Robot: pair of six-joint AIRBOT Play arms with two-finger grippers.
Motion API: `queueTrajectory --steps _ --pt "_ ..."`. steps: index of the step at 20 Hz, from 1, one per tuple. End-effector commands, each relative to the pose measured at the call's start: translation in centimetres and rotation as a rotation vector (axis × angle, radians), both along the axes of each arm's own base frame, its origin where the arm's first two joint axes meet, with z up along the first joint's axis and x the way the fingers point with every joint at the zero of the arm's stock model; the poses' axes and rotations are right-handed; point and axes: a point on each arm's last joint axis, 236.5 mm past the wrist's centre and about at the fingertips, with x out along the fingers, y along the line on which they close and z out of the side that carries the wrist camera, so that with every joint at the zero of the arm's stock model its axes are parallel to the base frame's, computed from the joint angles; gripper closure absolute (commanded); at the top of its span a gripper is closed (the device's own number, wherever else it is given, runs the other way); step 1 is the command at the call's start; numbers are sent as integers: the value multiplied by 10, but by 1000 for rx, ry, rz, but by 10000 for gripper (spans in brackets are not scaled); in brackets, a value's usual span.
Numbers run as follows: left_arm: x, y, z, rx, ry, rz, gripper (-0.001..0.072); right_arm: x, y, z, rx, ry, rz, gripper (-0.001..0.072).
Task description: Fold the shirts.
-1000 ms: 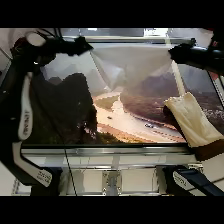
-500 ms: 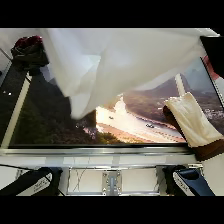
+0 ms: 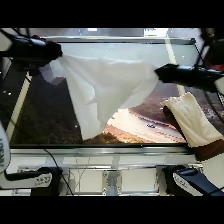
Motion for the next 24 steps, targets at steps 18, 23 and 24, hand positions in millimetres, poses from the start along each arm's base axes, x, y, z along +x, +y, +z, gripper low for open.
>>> queueTrajectory --steps 18,23,24 --pt "36 5 -34 -171 103 -90 63 31 -78 -135 -239 219 -191 413" --pt "-45 85 -50 -8 304 11 100 25 -147 -136 -249 274 -361 369" --pt "-65 90 -64 -25 349 36 101 22 -151 -138 -232 294 -372 369"
